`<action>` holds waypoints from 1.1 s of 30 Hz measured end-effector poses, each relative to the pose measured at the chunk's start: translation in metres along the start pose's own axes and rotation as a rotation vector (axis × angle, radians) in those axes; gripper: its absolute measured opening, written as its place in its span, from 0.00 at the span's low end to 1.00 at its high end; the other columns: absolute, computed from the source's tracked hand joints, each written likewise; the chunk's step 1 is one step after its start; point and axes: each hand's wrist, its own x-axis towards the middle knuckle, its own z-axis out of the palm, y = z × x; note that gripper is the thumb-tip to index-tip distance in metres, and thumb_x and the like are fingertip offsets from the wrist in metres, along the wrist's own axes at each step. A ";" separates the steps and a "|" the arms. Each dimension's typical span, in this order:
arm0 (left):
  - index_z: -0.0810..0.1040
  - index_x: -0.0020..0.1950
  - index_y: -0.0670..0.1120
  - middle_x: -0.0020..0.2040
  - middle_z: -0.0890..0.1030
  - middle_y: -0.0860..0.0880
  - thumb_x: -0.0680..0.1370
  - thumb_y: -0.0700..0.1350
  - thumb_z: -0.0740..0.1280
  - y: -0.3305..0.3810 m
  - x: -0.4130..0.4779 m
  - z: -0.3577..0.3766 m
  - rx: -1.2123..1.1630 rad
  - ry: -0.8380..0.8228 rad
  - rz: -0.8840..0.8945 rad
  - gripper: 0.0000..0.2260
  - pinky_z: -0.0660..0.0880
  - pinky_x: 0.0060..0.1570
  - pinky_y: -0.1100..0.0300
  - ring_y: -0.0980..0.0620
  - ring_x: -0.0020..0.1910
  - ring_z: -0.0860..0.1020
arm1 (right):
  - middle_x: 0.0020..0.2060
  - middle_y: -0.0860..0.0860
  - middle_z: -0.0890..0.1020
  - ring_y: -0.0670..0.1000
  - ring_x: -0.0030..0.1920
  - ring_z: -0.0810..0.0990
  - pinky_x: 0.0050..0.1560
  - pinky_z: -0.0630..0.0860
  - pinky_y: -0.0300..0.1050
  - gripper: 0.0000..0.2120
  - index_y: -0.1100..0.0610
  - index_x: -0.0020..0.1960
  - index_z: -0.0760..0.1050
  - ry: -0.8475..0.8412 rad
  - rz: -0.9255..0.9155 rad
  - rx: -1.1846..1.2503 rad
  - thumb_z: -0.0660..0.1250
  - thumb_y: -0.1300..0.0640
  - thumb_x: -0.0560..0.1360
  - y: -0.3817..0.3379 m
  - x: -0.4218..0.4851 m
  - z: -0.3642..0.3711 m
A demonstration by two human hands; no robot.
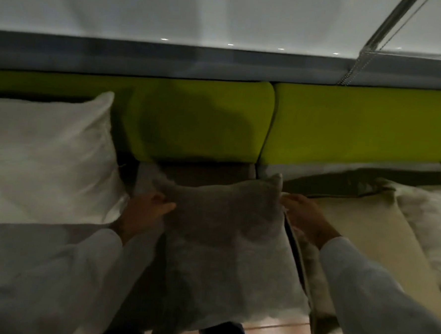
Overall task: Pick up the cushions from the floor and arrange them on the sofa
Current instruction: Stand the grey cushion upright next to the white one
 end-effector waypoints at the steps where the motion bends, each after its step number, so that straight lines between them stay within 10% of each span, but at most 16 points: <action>1: 0.85 0.52 0.46 0.50 0.84 0.52 0.76 0.52 0.74 -0.004 -0.004 0.008 -0.028 -0.020 -0.055 0.11 0.71 0.50 0.61 0.44 0.58 0.81 | 0.47 0.56 0.89 0.61 0.50 0.86 0.52 0.84 0.55 0.07 0.55 0.49 0.87 -0.060 0.009 0.024 0.69 0.58 0.81 0.010 -0.003 -0.001; 3: 0.85 0.44 0.50 0.45 0.87 0.51 0.75 0.54 0.74 -0.011 -0.010 0.030 -0.163 -0.049 -0.154 0.08 0.78 0.53 0.54 0.43 0.55 0.84 | 0.47 0.46 0.89 0.59 0.53 0.85 0.53 0.81 0.59 0.07 0.46 0.53 0.85 -0.169 0.120 0.017 0.72 0.45 0.79 0.029 -0.011 -0.010; 6: 0.78 0.64 0.46 0.59 0.83 0.46 0.75 0.61 0.71 -0.018 -0.019 0.048 -0.353 -0.099 -0.313 0.25 0.78 0.59 0.46 0.42 0.58 0.82 | 0.55 0.43 0.85 0.54 0.55 0.82 0.55 0.78 0.57 0.36 0.41 0.65 0.77 -0.271 0.403 -0.023 0.76 0.26 0.63 0.048 -0.012 -0.013; 13: 0.66 0.72 0.54 0.60 0.79 0.53 0.74 0.66 0.68 -0.015 -0.017 0.068 -0.596 -0.181 -0.412 0.31 0.74 0.61 0.43 0.54 0.51 0.79 | 0.73 0.53 0.76 0.62 0.67 0.77 0.66 0.73 0.69 0.64 0.44 0.81 0.59 -0.305 0.436 0.067 0.79 0.24 0.51 0.049 0.001 -0.001; 20: 0.69 0.68 0.52 0.65 0.79 0.51 0.68 0.68 0.71 -0.003 -0.011 0.049 -0.629 -0.044 -0.329 0.34 0.78 0.47 0.53 0.52 0.54 0.80 | 0.68 0.49 0.78 0.60 0.65 0.78 0.68 0.72 0.71 0.59 0.40 0.76 0.65 -0.284 0.322 0.141 0.80 0.25 0.50 0.030 -0.004 0.002; 28: 0.66 0.77 0.51 0.71 0.76 0.48 0.67 0.65 0.73 0.044 0.003 -0.037 -0.735 0.191 -0.006 0.42 0.77 0.60 0.51 0.46 0.65 0.77 | 0.56 0.33 0.82 0.47 0.57 0.79 0.54 0.76 0.61 0.29 0.23 0.53 0.74 -0.245 0.124 0.329 0.81 0.30 0.56 -0.063 0.005 0.021; 33: 0.62 0.79 0.55 0.74 0.73 0.49 0.67 0.62 0.76 0.046 0.018 -0.066 -0.818 0.122 0.017 0.44 0.73 0.68 0.42 0.44 0.69 0.75 | 0.63 0.39 0.82 0.49 0.59 0.80 0.50 0.78 0.60 0.36 0.29 0.64 0.73 -0.258 0.074 0.368 0.80 0.38 0.58 -0.097 0.024 0.033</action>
